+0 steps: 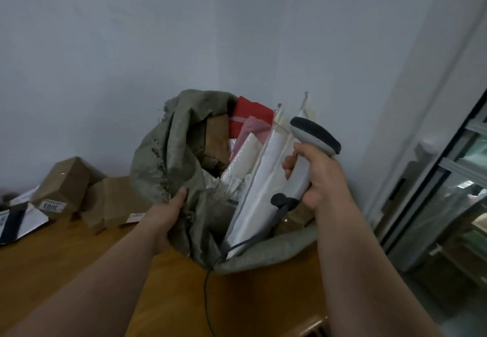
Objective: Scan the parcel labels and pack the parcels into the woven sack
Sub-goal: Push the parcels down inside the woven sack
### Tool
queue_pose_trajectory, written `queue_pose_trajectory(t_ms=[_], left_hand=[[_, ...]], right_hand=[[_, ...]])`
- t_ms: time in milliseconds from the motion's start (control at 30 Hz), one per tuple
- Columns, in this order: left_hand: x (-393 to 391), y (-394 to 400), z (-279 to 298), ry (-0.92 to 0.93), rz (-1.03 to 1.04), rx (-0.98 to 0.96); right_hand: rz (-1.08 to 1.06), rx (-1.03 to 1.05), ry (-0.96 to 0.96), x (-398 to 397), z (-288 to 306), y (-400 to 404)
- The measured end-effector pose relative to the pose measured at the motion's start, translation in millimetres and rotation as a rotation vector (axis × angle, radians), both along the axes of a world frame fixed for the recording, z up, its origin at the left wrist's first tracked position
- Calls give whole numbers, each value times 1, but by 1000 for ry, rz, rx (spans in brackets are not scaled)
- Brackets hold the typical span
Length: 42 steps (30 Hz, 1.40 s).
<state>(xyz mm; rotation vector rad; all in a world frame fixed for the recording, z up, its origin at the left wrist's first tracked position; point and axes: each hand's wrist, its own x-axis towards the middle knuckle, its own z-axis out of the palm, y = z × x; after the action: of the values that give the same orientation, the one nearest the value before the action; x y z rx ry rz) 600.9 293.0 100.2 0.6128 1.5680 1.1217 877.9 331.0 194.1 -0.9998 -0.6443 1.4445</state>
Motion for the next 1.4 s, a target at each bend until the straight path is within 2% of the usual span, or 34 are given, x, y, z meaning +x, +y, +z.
queue_pose_trajectory(t_ms=[100,233,333,400,533,633,700,800,900,1100,1200,1300,1333,1400], left_hand=[[10,-4,24,-6,43,1],[24,-10,49,-250,162,185],[53,-23,35,-341,284,258],[77,-31,9,-344,318,148],[119,-42,-26,-242,224,-166],[138,-38,-16,-217,311,-227],[145,-30,8,-320,403,-126],[153,-18,55,-562,580,131],[158,-16,87,-610,746,317],[167,-7,96,-50,909,323],[167,7,101,212,957,320],[172,24,105,365,845,517],[175,30,107,467,779,598],[182,46,108,794,633,682]], right_hand=[[-6,-78,83,29,-3,-11],[81,-165,257,62,4,-18],[205,-188,213,82,2,-22],[220,-213,107,97,-10,-21],[103,-272,-29,127,-51,-13],[-6,-291,-46,149,-76,-7],[-45,-307,-47,160,-88,-4],[-80,-342,-26,167,-100,4],[-37,-360,21,163,-107,14],[85,-368,158,148,-117,43],[141,-380,130,137,-123,62],[181,-411,67,127,-130,82],[181,-421,55,125,-132,87],[159,-436,55,122,-135,95]])
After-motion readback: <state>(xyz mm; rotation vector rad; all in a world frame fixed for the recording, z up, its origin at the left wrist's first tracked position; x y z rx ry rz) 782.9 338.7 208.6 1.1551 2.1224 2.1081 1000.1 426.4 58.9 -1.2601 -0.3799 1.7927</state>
